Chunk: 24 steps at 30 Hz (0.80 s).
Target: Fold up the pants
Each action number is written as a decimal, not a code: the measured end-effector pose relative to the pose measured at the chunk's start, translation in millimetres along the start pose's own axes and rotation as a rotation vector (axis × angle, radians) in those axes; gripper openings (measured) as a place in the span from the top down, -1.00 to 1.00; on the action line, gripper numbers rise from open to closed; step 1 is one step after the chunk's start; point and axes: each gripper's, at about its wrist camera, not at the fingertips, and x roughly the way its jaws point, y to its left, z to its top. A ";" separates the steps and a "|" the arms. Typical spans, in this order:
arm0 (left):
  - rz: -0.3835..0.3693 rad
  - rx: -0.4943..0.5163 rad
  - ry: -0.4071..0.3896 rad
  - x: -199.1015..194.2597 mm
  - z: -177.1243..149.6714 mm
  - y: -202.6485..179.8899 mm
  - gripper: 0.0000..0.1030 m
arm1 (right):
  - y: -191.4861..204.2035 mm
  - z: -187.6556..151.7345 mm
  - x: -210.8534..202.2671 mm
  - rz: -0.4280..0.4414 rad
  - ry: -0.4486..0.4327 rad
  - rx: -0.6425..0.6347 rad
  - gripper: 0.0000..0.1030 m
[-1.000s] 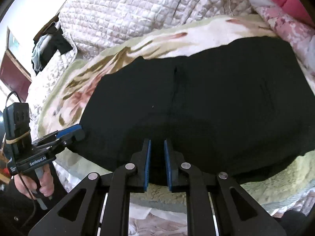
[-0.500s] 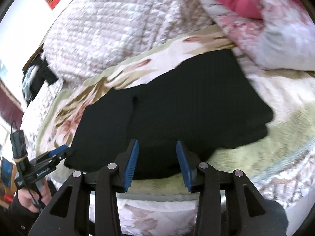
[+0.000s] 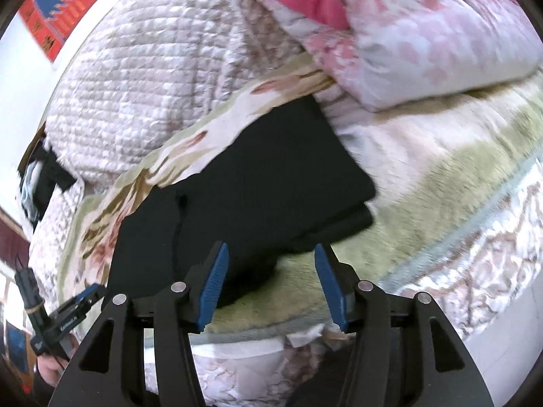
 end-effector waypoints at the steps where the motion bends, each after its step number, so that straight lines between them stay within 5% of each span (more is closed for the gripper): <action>1: -0.002 -0.001 0.003 0.4 -0.4 -0.6 0.07 | -4.2 -0.4 0.5 -0.004 0.004 0.015 -0.04; 9: -0.004 0.012 0.010 1.5 0.8 -7.8 0.07 | -23.8 0.1 13.0 0.053 0.036 0.118 -0.05; 17: 0.003 0.016 0.016 2.3 1.9 -9.2 0.07 | -46.4 13.2 29.2 0.204 0.032 0.349 -0.34; 21: 0.004 0.019 0.016 2.9 2.9 -9.7 0.07 | -47.9 21.8 32.2 0.214 0.010 0.407 -0.40; 24: 0.008 0.022 0.015 3.9 4.2 -9.2 0.07 | -38.5 26.6 14.3 0.243 -0.098 0.396 -0.40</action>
